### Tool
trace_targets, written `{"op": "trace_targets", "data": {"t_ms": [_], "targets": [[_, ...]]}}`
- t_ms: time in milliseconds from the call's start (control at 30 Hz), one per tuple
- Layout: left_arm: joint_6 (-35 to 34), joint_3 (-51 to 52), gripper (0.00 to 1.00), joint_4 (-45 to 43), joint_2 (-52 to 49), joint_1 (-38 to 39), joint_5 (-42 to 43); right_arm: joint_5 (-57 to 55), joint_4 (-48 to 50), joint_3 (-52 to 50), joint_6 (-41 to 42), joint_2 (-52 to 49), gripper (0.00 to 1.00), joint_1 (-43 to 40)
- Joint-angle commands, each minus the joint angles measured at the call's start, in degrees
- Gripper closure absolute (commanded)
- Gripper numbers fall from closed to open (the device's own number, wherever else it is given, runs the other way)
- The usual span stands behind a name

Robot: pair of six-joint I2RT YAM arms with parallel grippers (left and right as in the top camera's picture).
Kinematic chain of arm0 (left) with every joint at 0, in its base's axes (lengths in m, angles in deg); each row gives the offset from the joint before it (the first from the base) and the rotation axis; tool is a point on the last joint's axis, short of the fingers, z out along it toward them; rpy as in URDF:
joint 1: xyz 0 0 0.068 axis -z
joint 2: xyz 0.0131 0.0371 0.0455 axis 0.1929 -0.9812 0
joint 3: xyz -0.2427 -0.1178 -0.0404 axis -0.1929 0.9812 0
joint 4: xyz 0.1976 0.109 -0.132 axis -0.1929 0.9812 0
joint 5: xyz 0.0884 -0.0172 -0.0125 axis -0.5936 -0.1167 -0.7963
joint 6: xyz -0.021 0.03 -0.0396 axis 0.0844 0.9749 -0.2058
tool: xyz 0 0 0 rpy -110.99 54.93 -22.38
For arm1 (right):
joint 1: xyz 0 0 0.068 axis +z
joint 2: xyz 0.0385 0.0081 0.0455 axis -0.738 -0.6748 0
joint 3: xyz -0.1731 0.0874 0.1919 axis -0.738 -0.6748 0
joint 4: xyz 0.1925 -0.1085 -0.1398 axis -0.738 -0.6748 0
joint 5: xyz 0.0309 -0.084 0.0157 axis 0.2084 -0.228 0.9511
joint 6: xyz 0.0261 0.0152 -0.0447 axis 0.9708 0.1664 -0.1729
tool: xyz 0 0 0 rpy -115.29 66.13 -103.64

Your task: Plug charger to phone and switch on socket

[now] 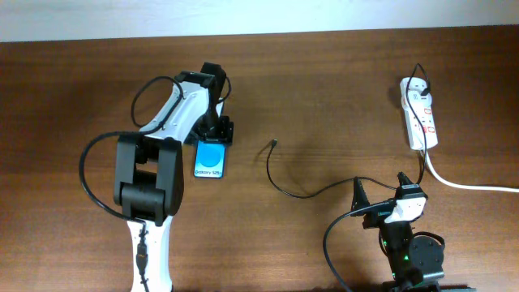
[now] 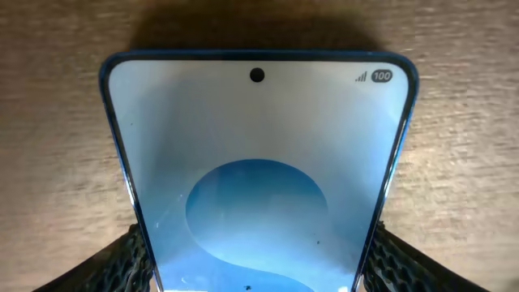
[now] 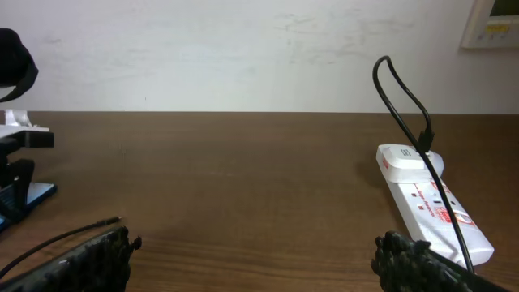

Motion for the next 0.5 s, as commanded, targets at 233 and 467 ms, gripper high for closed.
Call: {"op": "trace_targets", "data": {"t_ms": [233, 467], "targets": [[0.1, -7.0, 0.92, 2.4, 0.8, 0.0, 0.6, 0.1, -0.3, -0.4, 0.2, 0.3, 0.02, 0.0], [-5.9, -8.2, 1.0, 3.3, 0.8, 0.0, 0.6, 0.1, -0.3, -0.4, 0.2, 0.3, 0.02, 0.0]]}}
